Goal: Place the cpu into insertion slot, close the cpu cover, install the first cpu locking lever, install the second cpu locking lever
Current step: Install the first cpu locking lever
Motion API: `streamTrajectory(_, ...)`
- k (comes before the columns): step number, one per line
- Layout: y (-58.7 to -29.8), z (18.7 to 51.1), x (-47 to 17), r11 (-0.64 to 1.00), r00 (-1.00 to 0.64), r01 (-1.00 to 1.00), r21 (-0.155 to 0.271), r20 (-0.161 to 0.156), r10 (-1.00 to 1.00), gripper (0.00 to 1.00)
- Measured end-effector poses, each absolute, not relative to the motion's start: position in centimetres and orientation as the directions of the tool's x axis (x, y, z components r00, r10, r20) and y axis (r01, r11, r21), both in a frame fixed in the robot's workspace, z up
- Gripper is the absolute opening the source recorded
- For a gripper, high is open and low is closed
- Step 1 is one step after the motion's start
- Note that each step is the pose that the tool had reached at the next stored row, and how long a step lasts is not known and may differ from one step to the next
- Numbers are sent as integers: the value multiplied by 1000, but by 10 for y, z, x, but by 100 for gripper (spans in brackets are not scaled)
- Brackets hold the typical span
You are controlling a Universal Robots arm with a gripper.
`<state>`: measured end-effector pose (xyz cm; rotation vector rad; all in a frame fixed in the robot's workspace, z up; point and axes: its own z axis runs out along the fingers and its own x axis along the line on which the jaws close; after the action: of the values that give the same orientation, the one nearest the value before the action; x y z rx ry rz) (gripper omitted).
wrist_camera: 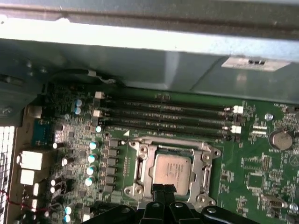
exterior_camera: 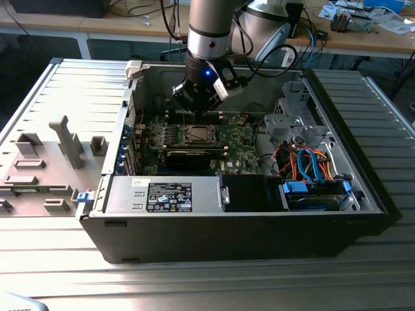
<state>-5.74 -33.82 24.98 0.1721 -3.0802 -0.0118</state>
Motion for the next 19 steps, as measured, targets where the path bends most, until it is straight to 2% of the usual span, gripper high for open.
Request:
streamTrajectory(3, -338, 250, -57, 993, -992, -111, 42, 52, -113, 11)
streamTrajectory(7, -338, 250, -57, 993, -992, -112, 42, 51, -114, 11)
streamTrajectory(9, -338, 249, -57, 993, -993, -113, 38, 16, -114, 11)
streamTrajectory(10, -338, 249, -57, 993, -993, -113, 38, 12, -114, 11)
streamTrajectory(19, -338, 262, -65, 993, -994, -114, 35, 2, -114, 11)
